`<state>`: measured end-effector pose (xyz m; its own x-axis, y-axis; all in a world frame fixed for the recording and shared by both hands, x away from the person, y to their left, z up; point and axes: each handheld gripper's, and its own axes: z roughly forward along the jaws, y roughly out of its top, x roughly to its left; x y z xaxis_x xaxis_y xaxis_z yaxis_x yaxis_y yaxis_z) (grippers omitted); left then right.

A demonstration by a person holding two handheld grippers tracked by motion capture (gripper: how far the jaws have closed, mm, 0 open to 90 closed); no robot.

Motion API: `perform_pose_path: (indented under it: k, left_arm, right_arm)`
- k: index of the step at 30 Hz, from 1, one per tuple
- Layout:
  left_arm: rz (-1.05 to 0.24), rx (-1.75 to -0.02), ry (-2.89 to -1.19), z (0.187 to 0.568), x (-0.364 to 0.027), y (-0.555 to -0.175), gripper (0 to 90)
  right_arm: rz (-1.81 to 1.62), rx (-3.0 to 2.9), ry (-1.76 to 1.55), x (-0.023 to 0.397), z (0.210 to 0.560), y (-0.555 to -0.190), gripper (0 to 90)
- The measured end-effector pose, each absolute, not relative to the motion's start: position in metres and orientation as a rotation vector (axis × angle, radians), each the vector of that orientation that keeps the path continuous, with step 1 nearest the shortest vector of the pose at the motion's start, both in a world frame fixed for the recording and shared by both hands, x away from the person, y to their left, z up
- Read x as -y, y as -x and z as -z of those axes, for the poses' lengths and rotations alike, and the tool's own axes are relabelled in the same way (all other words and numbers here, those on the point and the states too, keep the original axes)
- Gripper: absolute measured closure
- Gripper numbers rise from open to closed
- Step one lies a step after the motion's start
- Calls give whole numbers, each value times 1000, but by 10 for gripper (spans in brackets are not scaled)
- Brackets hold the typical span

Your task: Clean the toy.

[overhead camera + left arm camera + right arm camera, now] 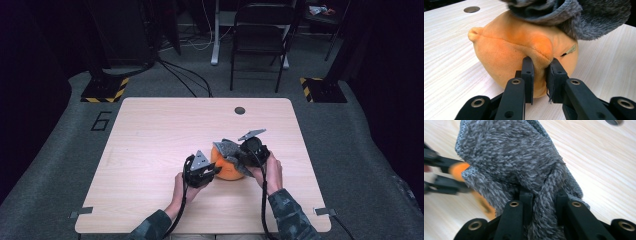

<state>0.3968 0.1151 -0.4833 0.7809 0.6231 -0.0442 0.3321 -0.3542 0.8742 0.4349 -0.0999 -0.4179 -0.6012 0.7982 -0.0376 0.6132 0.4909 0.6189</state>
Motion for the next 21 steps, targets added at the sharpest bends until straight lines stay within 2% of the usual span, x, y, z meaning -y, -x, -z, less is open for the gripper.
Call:
perform_pose_path:
  k: [5,15,18,21]
  left_arm:
    - [-373,-714,-1972,484,-115,-397,775]
    - [-382,-720,-1977,484,-118,-398,773]
    - [-377,-736,-1972,484,-120,-399,772]
    - [-381,-746,-1973,485,-122,-402,769]
  right_arm:
    - [-782,-2391,-1262,117,426,-440,755]
    - [-690,-2383,-1512,159,469,-458,755]
    - [-680,-2353,-1500,164,461,-457,755]
    - [-770,-2322,-1471,164,436,-451,754]
